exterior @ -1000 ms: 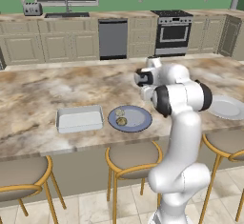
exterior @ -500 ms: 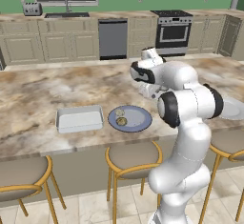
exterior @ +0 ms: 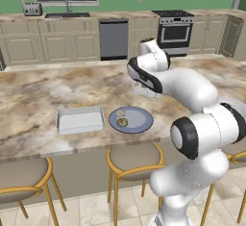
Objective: Place two dumplings into each of the tupperware containers and then place the containers in the fridge.
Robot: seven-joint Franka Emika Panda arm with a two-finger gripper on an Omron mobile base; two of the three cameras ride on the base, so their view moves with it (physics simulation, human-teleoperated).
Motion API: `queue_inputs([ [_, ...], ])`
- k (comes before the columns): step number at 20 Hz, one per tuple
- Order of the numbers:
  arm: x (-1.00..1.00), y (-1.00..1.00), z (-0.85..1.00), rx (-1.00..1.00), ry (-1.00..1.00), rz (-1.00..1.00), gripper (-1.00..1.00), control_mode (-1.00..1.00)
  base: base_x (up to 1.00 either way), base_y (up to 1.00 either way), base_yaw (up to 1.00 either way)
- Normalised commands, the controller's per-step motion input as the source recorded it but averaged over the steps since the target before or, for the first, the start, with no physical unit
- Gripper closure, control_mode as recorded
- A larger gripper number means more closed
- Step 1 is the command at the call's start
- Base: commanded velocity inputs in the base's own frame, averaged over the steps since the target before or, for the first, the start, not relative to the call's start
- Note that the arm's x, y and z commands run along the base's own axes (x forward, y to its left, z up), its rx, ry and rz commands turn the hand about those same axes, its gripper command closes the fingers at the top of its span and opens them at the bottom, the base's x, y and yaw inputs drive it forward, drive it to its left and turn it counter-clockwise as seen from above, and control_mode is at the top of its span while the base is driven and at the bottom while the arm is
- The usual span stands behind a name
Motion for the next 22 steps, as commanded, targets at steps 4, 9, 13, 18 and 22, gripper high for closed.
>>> queue_inputs([
  [4,-1.0,0.17,0.53,0.07,-0.12,0.23,1.0,-1.0,0.0,0.0,0.0],
  [9,-0.87,0.04,0.44,0.1,-0.05,0.21,1.0,-1.0,0.0,0.0,0.0],
  [13,-0.61,-0.01,0.24,0.01,0.01,0.1,1.0,-1.0,0.0,0.0,0.0],
  [18,-0.61,0.19,0.32,-0.07,0.03,0.15,1.0,-1.0,0.0,0.0,0.0],
  [22,-0.45,0.08,0.35,-0.05,0.06,0.15,1.0,-1.0,0.0,0.0,0.0],
])
